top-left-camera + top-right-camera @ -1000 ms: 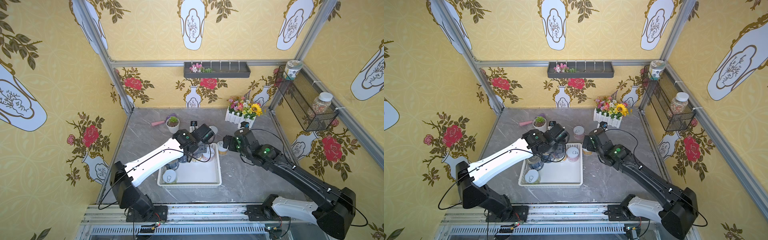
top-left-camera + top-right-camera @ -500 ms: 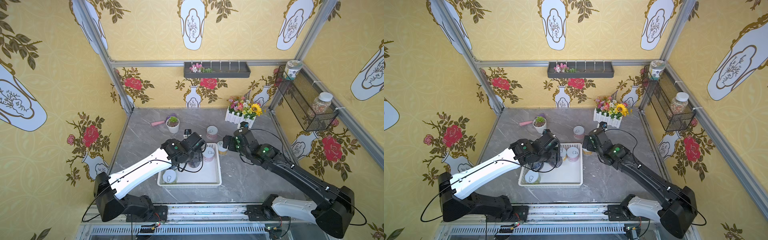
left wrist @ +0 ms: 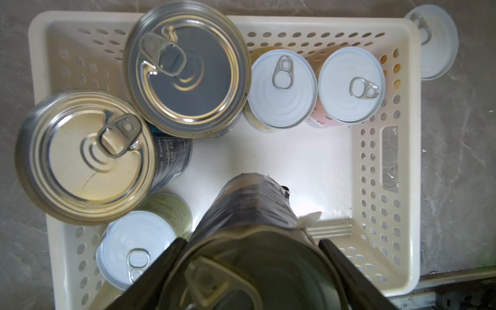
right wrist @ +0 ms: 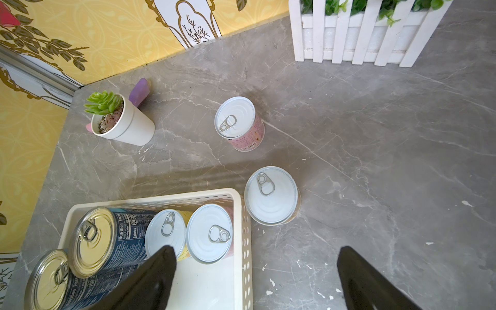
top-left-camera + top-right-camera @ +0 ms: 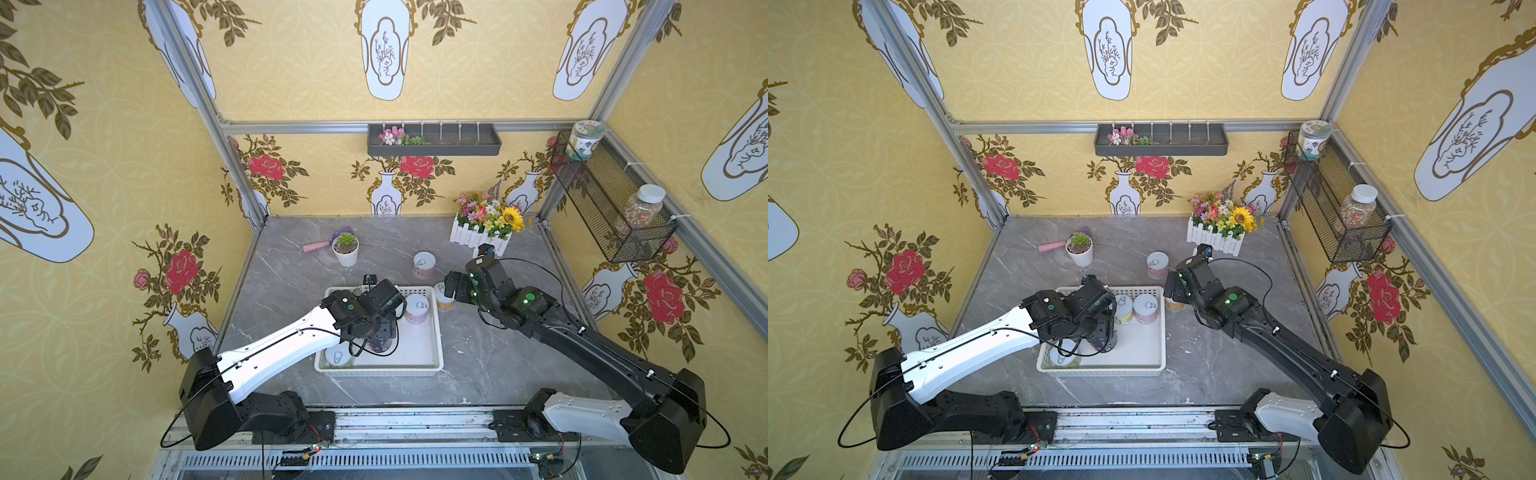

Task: Put the canned food in the basket
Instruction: Place the canned food in the basket.

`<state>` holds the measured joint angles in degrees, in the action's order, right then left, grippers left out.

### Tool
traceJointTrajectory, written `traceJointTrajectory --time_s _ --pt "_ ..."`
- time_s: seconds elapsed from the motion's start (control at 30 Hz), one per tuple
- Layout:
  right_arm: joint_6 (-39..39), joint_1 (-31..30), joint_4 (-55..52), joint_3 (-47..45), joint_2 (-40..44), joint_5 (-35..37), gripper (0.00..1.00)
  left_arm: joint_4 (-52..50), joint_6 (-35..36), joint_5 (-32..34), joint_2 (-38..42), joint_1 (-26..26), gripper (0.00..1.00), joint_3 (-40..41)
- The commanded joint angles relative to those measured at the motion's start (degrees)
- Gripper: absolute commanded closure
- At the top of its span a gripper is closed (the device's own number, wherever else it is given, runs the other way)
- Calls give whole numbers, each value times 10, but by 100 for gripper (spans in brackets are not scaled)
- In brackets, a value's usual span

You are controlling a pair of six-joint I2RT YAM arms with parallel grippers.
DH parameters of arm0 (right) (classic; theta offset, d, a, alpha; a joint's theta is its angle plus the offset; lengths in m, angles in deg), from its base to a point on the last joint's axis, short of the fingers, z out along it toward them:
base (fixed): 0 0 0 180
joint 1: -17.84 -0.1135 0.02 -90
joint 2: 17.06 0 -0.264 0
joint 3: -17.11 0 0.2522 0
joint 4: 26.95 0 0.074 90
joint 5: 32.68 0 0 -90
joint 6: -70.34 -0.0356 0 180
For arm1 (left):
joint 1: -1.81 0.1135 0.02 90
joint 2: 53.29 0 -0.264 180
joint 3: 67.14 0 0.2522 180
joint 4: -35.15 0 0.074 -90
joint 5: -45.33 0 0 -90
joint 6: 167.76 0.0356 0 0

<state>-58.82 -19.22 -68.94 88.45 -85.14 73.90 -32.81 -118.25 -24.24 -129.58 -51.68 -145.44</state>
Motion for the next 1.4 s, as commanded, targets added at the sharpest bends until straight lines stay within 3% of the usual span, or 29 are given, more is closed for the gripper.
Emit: traceJointTrajectory --time_s 0.0,0.6,1.37 --pt "-3 1 20 4 -2 1 3 27 -2 9 -7 0 22 4" --pt "-2 4 19 8 -12 -9 3 60 -45 46 10 0 19 76" --pt "15 8 29 6 -12 -34 3 72 -69 63 12 1 10 93"
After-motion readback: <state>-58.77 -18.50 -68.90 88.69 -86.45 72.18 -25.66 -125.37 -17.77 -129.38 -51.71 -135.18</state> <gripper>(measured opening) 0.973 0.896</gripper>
